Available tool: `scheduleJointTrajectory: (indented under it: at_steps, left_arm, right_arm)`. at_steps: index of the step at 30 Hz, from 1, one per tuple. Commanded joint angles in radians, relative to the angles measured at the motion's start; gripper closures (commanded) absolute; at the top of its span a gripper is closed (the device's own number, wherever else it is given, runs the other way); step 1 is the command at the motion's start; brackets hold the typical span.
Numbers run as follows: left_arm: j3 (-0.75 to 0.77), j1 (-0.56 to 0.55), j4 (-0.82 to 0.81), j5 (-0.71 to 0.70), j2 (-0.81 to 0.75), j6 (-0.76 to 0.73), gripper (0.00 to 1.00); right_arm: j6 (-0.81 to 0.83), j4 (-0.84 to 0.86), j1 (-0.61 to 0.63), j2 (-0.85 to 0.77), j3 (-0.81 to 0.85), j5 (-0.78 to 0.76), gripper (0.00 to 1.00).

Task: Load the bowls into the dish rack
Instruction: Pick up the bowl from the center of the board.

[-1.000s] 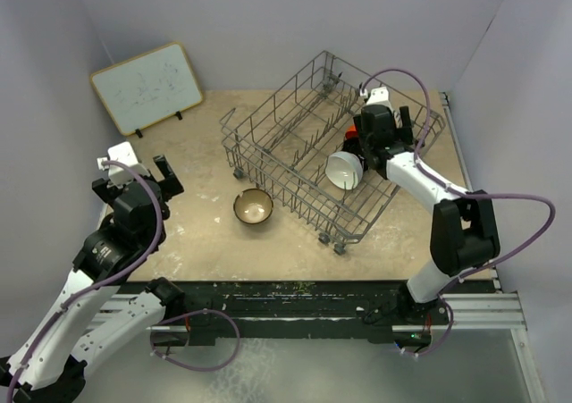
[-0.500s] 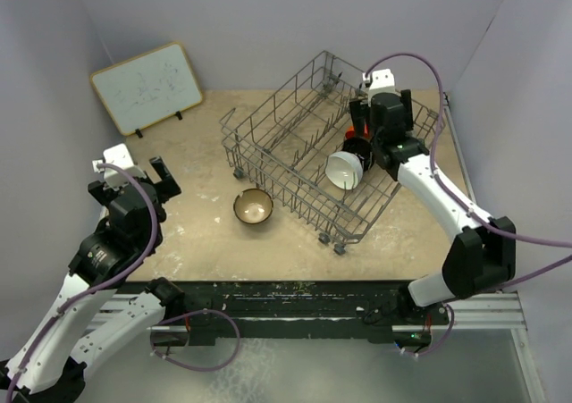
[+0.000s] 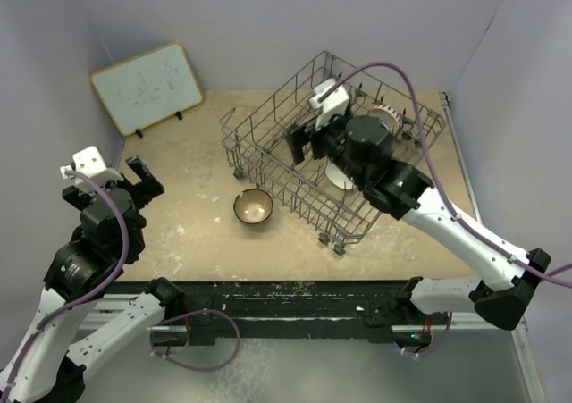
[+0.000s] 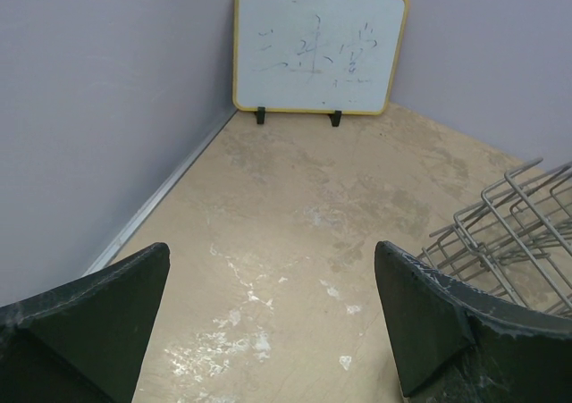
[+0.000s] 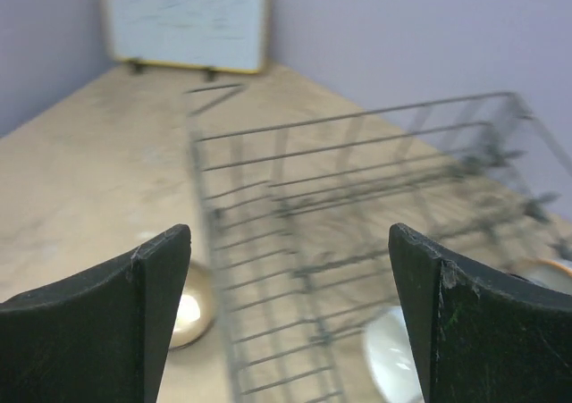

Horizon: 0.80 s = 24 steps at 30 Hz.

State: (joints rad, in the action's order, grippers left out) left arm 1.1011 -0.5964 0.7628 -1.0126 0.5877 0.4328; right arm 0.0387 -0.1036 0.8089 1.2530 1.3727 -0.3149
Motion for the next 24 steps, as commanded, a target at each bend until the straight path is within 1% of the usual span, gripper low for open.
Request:
scheduleJointTrajectory:
  at_steps: [1,6,9,12,15,16,17,21,23,24]
  left_arm:
    - [0.075,-0.003,0.067,-0.054,-0.02,0.033,0.01]
    - [0.112,-0.003,0.122,-0.061,-0.055,0.049,0.01]
    - [0.128,-0.003,0.149,-0.053,-0.056,0.052,0.01]
    - [0.144,-0.003,0.177,-0.041,-0.058,0.055,0.01]
    - [0.156,-0.003,0.185,-0.032,-0.074,0.037,0.01]
    - [0.159,-0.003,0.173,-0.009,-0.097,-0.002,0.01]
    - [0.158,-0.003,0.172,0.0,-0.103,-0.012,0.01]
    - [0.152,-0.003,0.173,0.027,-0.121,-0.033,0.01]
    - [0.146,-0.003,0.174,0.036,-0.126,-0.035,0.01]
    - [0.143,-0.003,0.174,0.039,-0.128,-0.035,0.01]
  right_arm:
    - [-0.069,-0.031,0.161,0.023,0.019,0.107,0.08]
    - [-0.206,-0.038,0.273,0.141,0.019,0.189,0.11]
    - [-0.289,-0.023,0.304,0.222,0.027,0.174,0.16]
    - [-0.347,-0.041,0.335,0.317,0.063,0.041,0.17]
    - [-0.451,-0.047,0.34,0.393,0.079,-0.068,0.17]
    - [-0.569,-0.024,0.341,0.44,0.06,-0.149,0.24]
    - [-0.595,-0.015,0.343,0.454,0.054,-0.165,0.27]
    - [-0.724,-0.021,0.36,0.516,0.048,-0.262,0.29]
    - [-0.819,-0.078,0.362,0.555,0.071,-0.31,0.33]
    - [-0.871,-0.142,0.363,0.583,0.085,-0.329,0.38]
